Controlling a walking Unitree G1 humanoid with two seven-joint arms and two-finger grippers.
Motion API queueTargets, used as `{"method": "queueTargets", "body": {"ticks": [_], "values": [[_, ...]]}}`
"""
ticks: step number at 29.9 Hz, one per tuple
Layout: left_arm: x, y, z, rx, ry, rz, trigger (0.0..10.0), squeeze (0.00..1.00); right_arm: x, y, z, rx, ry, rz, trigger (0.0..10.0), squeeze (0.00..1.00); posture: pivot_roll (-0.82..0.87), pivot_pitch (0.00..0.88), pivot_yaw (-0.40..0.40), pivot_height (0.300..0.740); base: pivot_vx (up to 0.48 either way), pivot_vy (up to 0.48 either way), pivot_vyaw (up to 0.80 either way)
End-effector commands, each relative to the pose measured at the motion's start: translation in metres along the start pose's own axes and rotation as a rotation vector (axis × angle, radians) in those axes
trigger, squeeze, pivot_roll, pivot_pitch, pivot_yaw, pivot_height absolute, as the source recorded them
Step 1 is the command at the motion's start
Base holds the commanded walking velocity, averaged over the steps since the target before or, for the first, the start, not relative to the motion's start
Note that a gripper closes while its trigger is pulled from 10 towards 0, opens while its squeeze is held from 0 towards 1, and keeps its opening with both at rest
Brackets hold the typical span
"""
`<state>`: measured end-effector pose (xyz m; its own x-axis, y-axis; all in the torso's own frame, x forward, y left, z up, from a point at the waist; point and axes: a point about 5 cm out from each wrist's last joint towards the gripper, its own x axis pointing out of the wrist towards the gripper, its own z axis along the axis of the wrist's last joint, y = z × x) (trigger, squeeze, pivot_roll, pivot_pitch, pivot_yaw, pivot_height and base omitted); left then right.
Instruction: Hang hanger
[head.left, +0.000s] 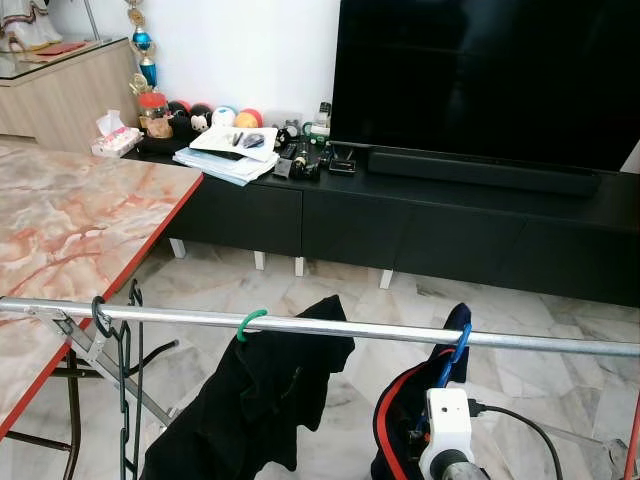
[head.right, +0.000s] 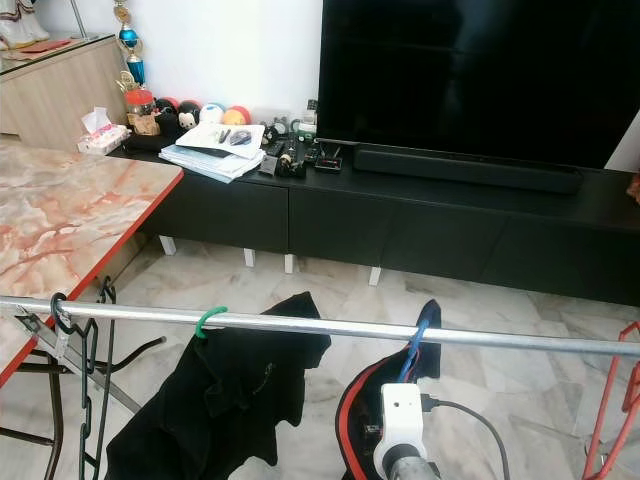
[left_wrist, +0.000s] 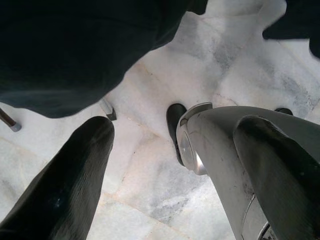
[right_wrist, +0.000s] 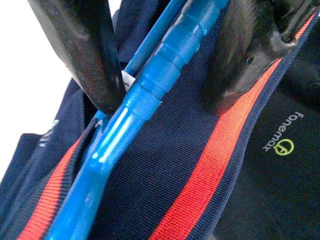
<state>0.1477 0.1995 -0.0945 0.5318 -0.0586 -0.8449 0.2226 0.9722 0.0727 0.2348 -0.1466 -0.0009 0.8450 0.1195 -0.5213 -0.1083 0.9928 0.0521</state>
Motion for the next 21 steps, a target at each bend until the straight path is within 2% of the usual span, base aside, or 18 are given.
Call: {"method": "queueTargets", "body": {"ticks": [1,6,9,11,13,21], "values": [[-0.002,-0.004,-0.014,0.022,0.057,-0.020,10.0,0.00,0.001,0.002,-0.006,0.003,0.029,0.018,10.0,0.00,0.18,0.000,-0.021,0.740,0.000,0.000,0.00],[-0.003,-0.003,-0.014,0.021,0.057,-0.018,10.0,0.00,0.005,-0.002,0.007,0.030,-0.046,-0.009,10.0,0.00,0.18,0.000,-0.018,0.740,0.000,0.000,0.00],[-0.003,-0.003,-0.014,0.022,0.058,-0.019,10.0,0.00,0.003,-0.012,0.022,0.063,-0.159,-0.099,10.0,0.00,0.18,0.000,-0.017,0.740,0.000,0.000,0.00],[-0.003,-0.003,-0.014,0.022,0.058,-0.019,10.0,0.00,0.002,-0.014,0.024,0.070,-0.174,-0.110,10.0,0.00,0.18,0.000,-0.017,0.740,0.000,0.000,0.00],[-0.003,-0.003,-0.014,0.023,0.058,-0.020,10.0,0.00,-0.001,-0.018,0.032,0.092,-0.241,-0.138,10.0,0.00,0.18,0.000,-0.018,0.740,0.000,0.000,0.00],[-0.002,-0.004,-0.014,0.023,0.058,-0.023,10.0,0.00,-0.002,-0.019,0.033,0.094,-0.270,-0.155,10.0,0.00,0.18,0.000,-0.018,0.740,0.000,0.000,0.00]]}}
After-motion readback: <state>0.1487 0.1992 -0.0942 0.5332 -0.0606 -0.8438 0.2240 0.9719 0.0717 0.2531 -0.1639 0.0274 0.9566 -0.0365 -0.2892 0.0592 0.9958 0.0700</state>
